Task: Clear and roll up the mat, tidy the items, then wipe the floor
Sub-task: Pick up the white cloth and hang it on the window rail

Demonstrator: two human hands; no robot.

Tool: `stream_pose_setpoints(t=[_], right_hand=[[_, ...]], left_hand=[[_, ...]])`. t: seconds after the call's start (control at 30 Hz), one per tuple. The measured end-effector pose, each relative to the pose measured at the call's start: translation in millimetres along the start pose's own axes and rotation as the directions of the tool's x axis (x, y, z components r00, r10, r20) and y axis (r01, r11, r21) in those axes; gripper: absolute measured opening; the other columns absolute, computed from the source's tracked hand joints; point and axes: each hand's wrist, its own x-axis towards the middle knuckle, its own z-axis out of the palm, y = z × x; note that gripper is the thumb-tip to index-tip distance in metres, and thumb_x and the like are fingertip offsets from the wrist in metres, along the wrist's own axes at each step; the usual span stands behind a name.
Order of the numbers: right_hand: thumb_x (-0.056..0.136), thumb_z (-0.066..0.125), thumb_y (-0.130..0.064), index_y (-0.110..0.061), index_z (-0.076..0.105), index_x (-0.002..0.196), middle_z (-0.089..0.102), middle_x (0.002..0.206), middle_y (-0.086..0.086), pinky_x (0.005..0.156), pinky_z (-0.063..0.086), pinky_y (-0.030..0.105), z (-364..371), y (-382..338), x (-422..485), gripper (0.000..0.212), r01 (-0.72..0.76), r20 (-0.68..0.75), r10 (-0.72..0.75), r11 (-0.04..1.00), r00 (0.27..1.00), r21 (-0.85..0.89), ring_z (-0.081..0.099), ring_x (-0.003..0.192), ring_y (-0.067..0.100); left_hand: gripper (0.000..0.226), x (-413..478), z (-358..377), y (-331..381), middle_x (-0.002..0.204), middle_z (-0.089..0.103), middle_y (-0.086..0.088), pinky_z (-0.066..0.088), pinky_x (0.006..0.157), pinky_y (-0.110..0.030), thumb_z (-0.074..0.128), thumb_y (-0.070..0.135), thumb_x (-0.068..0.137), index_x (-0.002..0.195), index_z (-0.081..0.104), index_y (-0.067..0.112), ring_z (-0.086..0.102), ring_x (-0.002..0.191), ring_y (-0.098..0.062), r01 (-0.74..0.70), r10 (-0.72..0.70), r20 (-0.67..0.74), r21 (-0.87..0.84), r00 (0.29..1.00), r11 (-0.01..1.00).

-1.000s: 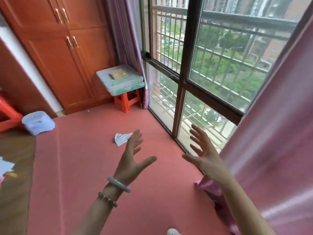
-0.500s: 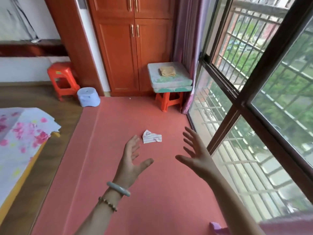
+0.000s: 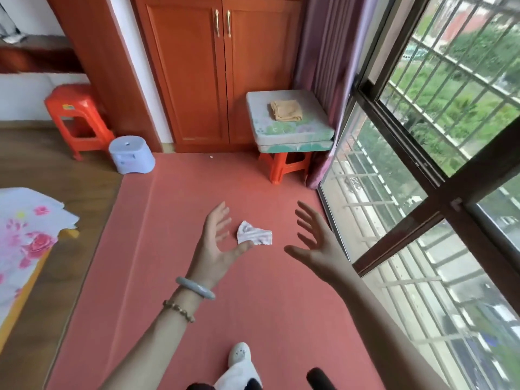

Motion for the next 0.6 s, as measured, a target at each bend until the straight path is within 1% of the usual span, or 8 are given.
stream_pose_setpoints(t=[0.1, 0.2, 0.3, 0.37, 0.47, 0.6], right_hand=[[0.072, 0.07, 0.006, -0.048, 0.035, 0.125, 0.046, 0.134, -0.005, 0.1, 0.04, 0.027, 2, -1, 44, 0.083, -0.006, -0.033, 0.006, 1.0, 0.999, 0.006, 0.045, 0.122, 0.006], [0.073, 0.069, 0.006, -0.041, 0.037, 0.128, 0.048, 0.132, -0.003, 0.099, 0.042, 0.03, 0, 3, 76, 0.079, -0.044, -0.079, 0.044, 0.999, 0.996, -0.001, 0.046, 0.122, 0.01], [0.074, 0.067, 0.007, -0.037, 0.037, 0.127, 0.047, 0.13, -0.002, 0.096, 0.042, 0.028, -7, 12, 110, 0.076, -0.07, -0.102, 0.07, 0.998, 0.992, 0.0, 0.047, 0.12, 0.013], [0.074, 0.067, 0.008, -0.038, 0.037, 0.126, 0.048, 0.129, -0.003, 0.095, 0.042, 0.028, -12, 18, 134, 0.075, -0.078, -0.106, 0.077, 0.997, 0.991, 0.0, 0.047, 0.12, 0.013], [0.074, 0.067, 0.007, -0.039, 0.038, 0.126, 0.049, 0.128, -0.003, 0.096, 0.043, 0.028, -19, 32, 174, 0.075, -0.098, -0.101, 0.098, 0.995, 0.99, 0.0, 0.048, 0.119, 0.011], [0.073, 0.068, 0.007, -0.038, 0.038, 0.128, 0.05, 0.13, -0.004, 0.095, 0.043, 0.025, -31, 58, 238, 0.076, -0.131, -0.071, 0.131, 0.991, 0.989, -0.001, 0.048, 0.119, 0.009]], left_hand=[[0.082, 46, -5, -5, 0.14, 0.04, 0.01, 0.039, 0.096, -0.018, 0.075, 0.047, 0.06, 0.128, 0.029, 0.052, 0.043, 0.124, 0.001, 0.007, -0.008, 0.033, 0.01, 0.999, 1.0], [0.079, 80, -3, -11, 0.14, 0.039, 0.012, 0.04, 0.092, -0.013, 0.074, 0.046, 0.061, 0.126, 0.029, 0.054, 0.043, 0.125, 0.0, 0.017, -0.017, 0.059, 0.0, 0.998, 1.0], [0.078, 114, 1, -20, 0.141, 0.039, 0.011, 0.04, 0.092, -0.012, 0.074, 0.048, 0.062, 0.126, 0.03, 0.054, 0.043, 0.126, -0.002, 0.03, -0.03, 0.077, 0.004, 0.997, 1.0], [0.078, 135, 4, -28, 0.14, 0.039, 0.009, 0.04, 0.093, -0.012, 0.074, 0.048, 0.062, 0.126, 0.03, 0.052, 0.043, 0.126, -0.002, 0.041, -0.042, 0.077, 0.006, 0.996, 0.999], [0.078, 171, 11, -43, 0.139, 0.04, 0.009, 0.041, 0.092, -0.011, 0.073, 0.047, 0.062, 0.127, 0.03, 0.05, 0.044, 0.123, 0.001, 0.073, -0.074, 0.079, 0.01, 0.994, 0.997], [0.078, 237, 32, -67, 0.138, 0.04, 0.012, 0.041, 0.095, -0.017, 0.073, 0.048, 0.063, 0.128, 0.029, 0.049, 0.044, 0.123, 0.001, 0.103, -0.107, 0.124, 0.039, 0.986, 0.994]])
